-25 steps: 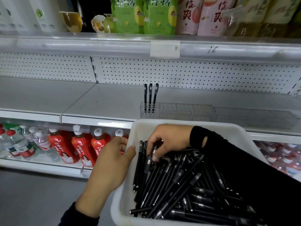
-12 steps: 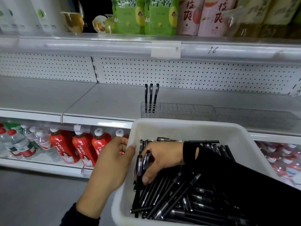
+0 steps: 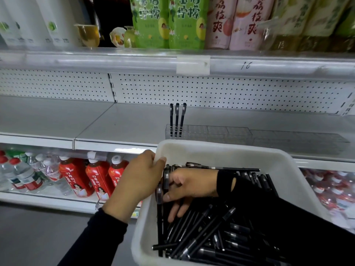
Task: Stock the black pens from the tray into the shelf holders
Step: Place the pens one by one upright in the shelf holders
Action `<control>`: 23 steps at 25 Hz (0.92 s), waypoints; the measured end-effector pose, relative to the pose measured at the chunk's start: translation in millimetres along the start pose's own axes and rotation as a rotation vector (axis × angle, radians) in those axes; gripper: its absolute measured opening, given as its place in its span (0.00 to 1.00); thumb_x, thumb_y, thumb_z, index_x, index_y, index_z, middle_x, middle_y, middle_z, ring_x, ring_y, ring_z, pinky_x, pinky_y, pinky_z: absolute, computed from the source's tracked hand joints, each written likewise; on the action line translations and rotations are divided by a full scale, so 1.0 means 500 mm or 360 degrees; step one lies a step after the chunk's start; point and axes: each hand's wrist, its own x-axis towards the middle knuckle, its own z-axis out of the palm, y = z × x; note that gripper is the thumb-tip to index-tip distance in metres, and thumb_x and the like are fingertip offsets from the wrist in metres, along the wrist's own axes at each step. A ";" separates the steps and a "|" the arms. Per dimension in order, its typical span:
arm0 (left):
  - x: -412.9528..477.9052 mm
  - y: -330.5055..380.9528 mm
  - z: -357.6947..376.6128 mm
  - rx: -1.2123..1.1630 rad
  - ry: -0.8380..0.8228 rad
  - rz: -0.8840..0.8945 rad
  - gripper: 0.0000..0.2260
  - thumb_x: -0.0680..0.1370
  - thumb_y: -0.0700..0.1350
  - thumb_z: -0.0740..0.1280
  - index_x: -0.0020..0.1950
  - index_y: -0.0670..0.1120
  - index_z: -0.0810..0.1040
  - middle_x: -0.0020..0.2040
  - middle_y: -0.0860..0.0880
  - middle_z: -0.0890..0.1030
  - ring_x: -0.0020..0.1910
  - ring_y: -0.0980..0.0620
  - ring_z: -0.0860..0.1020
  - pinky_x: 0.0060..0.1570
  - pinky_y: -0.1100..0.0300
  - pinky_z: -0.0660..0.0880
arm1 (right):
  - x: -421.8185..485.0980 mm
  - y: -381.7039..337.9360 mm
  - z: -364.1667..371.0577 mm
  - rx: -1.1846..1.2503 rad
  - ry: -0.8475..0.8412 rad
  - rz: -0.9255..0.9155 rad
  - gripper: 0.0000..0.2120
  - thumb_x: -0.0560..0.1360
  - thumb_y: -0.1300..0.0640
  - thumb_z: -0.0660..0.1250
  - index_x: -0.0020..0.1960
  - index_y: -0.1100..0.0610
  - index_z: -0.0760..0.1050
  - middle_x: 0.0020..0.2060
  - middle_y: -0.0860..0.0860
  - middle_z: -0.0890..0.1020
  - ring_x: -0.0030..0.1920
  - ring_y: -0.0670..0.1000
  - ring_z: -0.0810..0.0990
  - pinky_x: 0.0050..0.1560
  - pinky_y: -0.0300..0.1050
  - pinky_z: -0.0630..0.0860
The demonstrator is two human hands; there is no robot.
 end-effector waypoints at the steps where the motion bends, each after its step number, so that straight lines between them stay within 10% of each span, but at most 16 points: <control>1: -0.001 0.000 0.006 0.0023 0.0009 0.0020 0.12 0.81 0.55 0.61 0.48 0.47 0.76 0.40 0.48 0.82 0.42 0.49 0.80 0.47 0.50 0.77 | -0.008 -0.001 -0.008 0.0010 0.0038 -0.0027 0.07 0.82 0.64 0.63 0.58 0.65 0.72 0.50 0.63 0.82 0.45 0.53 0.86 0.45 0.39 0.83; 23: -0.010 -0.006 0.022 0.0145 0.0102 0.0116 0.13 0.82 0.52 0.62 0.47 0.43 0.77 0.42 0.47 0.80 0.42 0.48 0.78 0.45 0.51 0.76 | -0.088 -0.080 -0.117 -0.0030 0.1259 -0.0521 0.11 0.80 0.64 0.66 0.62 0.58 0.77 0.41 0.51 0.83 0.39 0.49 0.84 0.41 0.43 0.82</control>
